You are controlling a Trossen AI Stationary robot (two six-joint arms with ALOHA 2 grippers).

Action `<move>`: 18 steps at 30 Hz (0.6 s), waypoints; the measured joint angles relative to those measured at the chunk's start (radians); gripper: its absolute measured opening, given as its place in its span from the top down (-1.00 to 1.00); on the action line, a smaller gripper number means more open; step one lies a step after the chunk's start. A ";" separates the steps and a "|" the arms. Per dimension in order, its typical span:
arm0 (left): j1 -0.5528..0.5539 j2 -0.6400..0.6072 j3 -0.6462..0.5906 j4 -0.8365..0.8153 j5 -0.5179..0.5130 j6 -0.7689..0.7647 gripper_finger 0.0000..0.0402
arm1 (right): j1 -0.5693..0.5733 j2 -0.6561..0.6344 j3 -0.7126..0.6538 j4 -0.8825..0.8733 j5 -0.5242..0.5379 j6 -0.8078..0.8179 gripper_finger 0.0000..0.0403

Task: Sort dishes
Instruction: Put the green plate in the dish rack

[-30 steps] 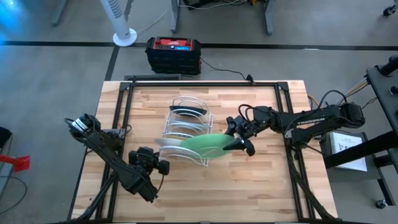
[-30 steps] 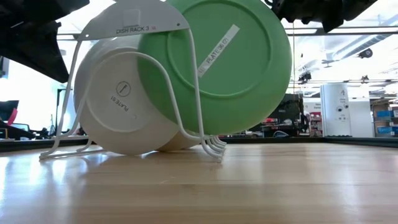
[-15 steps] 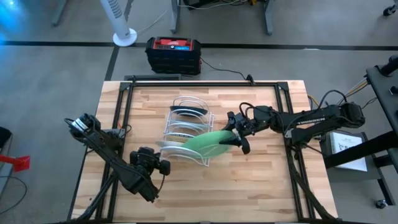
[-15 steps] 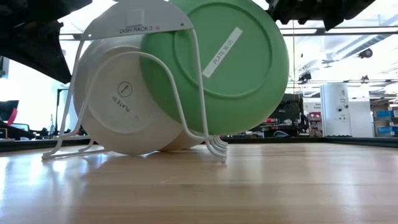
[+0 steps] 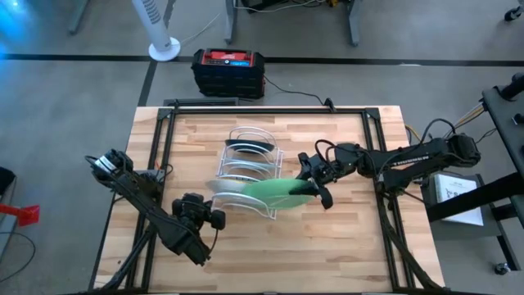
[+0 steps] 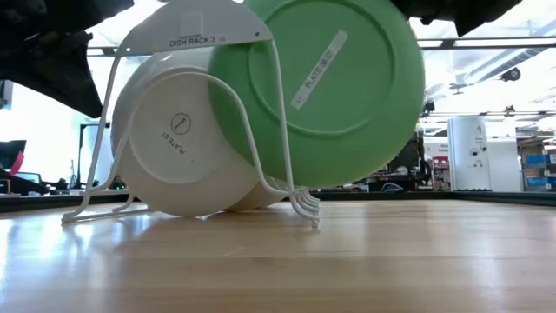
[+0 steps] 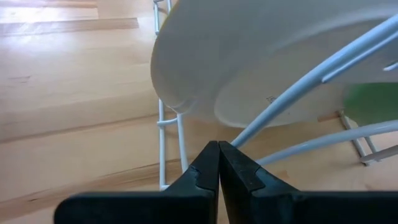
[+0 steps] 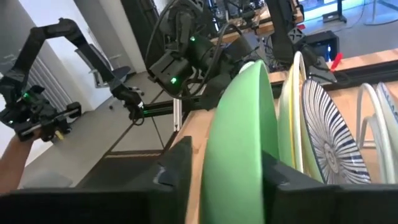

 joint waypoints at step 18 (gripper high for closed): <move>0.001 0.000 -0.002 0.042 -0.026 0.015 1.00 | 0.002 0.001 0.014 0.064 0.002 0.017 0.93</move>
